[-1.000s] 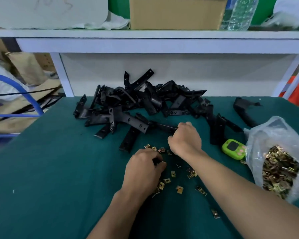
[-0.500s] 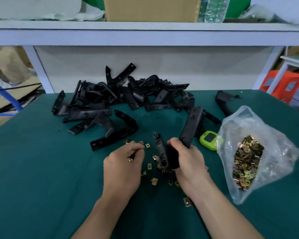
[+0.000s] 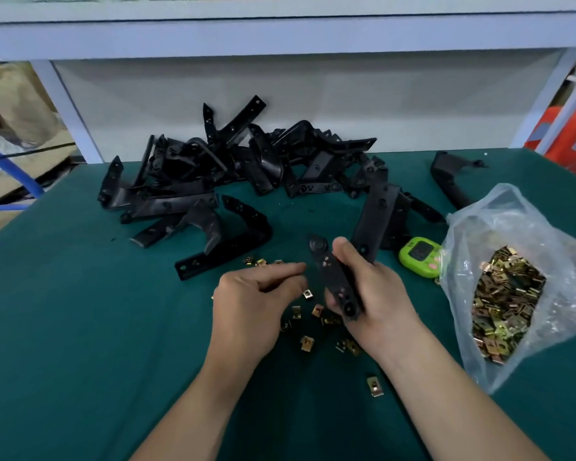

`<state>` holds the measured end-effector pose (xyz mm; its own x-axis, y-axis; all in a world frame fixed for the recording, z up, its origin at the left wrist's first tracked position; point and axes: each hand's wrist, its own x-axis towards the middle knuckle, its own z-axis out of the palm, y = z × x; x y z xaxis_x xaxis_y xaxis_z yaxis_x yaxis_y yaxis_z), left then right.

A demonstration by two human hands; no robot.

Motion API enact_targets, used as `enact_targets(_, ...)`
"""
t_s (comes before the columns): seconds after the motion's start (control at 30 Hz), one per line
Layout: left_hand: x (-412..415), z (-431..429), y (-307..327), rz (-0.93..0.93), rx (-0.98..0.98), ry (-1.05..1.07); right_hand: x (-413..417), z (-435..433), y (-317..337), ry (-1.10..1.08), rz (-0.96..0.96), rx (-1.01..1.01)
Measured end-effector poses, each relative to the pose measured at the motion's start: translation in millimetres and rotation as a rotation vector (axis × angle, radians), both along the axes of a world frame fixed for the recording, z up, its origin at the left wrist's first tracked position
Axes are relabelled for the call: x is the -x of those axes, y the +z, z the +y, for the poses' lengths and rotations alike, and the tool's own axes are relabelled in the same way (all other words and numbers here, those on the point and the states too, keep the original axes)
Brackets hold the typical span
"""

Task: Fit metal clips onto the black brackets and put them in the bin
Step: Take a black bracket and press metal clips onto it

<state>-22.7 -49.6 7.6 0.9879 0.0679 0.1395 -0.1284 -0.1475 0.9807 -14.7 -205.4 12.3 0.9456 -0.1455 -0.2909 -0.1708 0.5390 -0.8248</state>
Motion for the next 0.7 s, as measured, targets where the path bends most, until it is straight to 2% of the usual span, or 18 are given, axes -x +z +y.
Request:
enact_targets(0.17, -2.4, -1.9, 1.0, -0.017, 0.117, -0.128, -1.6, -4.0, -6.1, -0.043, -0.02, -0.052)
enact_targets(0.37, -4.5, 2.8, 1.4, -0.001, 0.254, -0.091, -2.0, -0.6, -5.2, -0.054, -0.029, -0.026)
enact_targets(0.53, 0.3, 5.7, 7.6, 0.068, 0.407, -0.206, -0.4, -0.7, -3.3, -0.045, -0.017, 0.008)
enact_targets(0.7, 2.4, 0.8, 5.2, 0.056, 0.439, -0.17, 2.9, 2.7, -1.5, -0.033, -0.016, 0.023)
